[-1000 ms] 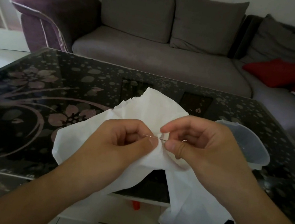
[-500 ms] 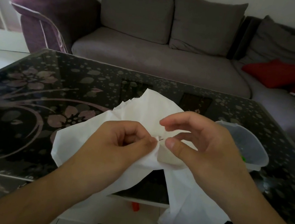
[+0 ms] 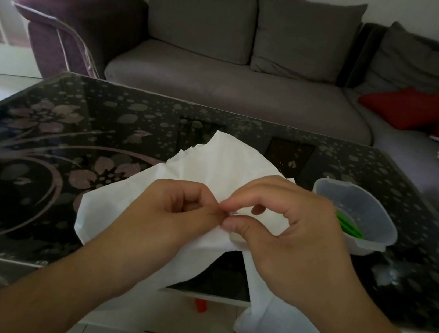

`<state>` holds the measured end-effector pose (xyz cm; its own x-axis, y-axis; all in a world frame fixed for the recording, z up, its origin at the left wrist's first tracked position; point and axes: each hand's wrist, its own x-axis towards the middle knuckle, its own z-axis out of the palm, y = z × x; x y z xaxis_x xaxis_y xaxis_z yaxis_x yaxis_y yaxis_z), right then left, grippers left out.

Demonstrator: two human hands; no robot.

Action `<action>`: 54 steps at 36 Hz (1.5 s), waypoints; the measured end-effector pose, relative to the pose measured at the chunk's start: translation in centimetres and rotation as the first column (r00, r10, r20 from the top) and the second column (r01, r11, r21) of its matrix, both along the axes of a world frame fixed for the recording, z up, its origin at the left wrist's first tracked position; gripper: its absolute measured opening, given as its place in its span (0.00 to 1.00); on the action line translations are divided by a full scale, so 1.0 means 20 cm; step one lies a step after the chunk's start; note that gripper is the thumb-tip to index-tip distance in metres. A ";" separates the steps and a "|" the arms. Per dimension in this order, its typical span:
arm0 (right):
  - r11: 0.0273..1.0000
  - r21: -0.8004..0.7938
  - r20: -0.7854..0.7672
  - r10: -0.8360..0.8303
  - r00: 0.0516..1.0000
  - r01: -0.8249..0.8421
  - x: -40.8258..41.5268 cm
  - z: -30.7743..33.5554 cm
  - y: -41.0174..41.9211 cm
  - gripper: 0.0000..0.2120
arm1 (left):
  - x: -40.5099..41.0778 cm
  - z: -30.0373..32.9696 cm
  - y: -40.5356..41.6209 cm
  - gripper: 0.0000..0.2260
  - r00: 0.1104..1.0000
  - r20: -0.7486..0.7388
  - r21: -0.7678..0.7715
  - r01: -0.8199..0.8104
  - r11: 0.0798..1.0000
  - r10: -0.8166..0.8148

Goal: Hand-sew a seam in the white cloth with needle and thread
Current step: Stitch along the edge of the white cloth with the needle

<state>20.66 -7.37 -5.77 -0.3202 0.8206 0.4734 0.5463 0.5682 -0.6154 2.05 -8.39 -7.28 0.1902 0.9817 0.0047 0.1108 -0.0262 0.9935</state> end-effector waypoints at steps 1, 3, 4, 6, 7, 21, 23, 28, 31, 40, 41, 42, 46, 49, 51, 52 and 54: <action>1.000 0.014 0.005 -0.012 1.000 0.012 0.00 0.00 0.00 0.09 | 0.00 0.00 0.00 0.10 1.000 0.002 -0.001 0.000 1.000 0.000; 0.999 0.032 0.009 -0.034 0.999 0.034 0.00 -0.01 0.00 0.07 | -0.01 0.00 0.00 0.09 1.000 0.013 0.002 0.001 1.000 -0.001; 0.998 0.034 0.016 -0.048 0.999 0.048 0.00 -0.01 0.00 0.07 | -0.01 0.00 0.00 0.08 1.000 0.017 0.007 0.003 1.000 -0.003; 0.997 0.017 0.036 -0.080 0.996 0.080 0.00 -0.01 0.00 0.09 | -0.01 0.01 0.00 0.07 1.000 0.023 0.021 0.008 1.000 -0.008; 0.996 -0.004 0.044 -0.091 0.995 0.092 0.00 0.00 0.00 0.09 | -0.01 0.01 0.00 0.07 1.000 0.028 0.023 0.008 1.000 -0.008; 0.993 -0.100 -0.079 0.048 0.996 -0.056 0.01 0.02 0.00 0.08 | 0.00 0.01 -0.02 0.10 0.998 -0.057 0.103 -0.004 0.995 0.010; 0.995 -0.086 -0.116 0.033 0.993 -0.043 0.00 0.02 0.00 0.09 | -0.01 0.01 -0.01 0.10 0.998 -0.055 0.112 -0.006 0.994 0.012; 0.994 -0.103 -0.199 -0.055 0.978 0.035 -0.02 0.01 -0.01 0.11 | 0.00 0.02 -0.01 0.09 0.996 -0.083 0.109 -0.023 0.994 0.033; 0.976 -0.211 -0.320 -0.127 0.939 0.060 -0.03 0.01 -0.01 0.11 | -0.01 0.02 -0.01 0.09 0.991 -0.118 0.099 -0.045 0.994 0.056; 0.917 -0.397 -0.560 -0.269 0.783 0.031 0.00 0.04 0.00 0.10 | 0.00 0.00 0.00 0.09 0.982 -0.147 0.106 -0.101 0.989 0.116; 0.907 -0.420 -0.620 -0.272 0.736 -0.019 0.02 0.04 0.01 0.11 | 0.00 0.00 0.00 0.09 0.982 -0.145 0.103 -0.110 0.989 0.124; 0.895 -0.437 -0.682 -0.263 0.682 -0.092 0.03 0.05 0.02 0.12 | -0.01 0.00 0.00 0.09 0.982 -0.141 0.099 -0.115 0.988 0.129; 0.824 -0.457 -0.826 -0.251 0.505 -0.336 0.04 0.08 0.03 0.12 | -0.02 -0.01 0.00 0.09 0.984 -0.124 0.104 -0.119 0.987 0.132; 0.807 -0.518 -0.756 -0.276 0.594 -0.285 0.05 0.09 0.03 0.11 | -0.02 -0.01 0.00 0.08 0.983 -0.126 0.119 -0.117 0.986 0.132; 0.823 -0.555 -0.590 -0.288 0.754 -0.120 0.05 0.09 0.04 0.11 | -0.01 -0.01 0.00 0.08 0.980 -0.144 0.133 -0.118 0.984 0.137; 0.837 -0.547 -0.467 -0.295 0.834 -0.011 0.05 0.09 0.04 0.10 | -0.01 -0.01 0.00 0.08 0.979 -0.150 0.139 -0.118 0.983 0.138; 0.872 -0.470 -0.220 -0.268 0.938 0.139 0.04 0.09 0.04 0.06 | -0.02 -0.01 0.00 0.08 0.977 -0.156 0.154 -0.119 0.981 0.143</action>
<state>21.56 -6.60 -4.07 -0.0357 0.9953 0.0896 0.3960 0.0964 -0.9132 1.70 -8.46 -7.57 0.0697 0.9896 0.1256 0.2854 -0.1404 0.9481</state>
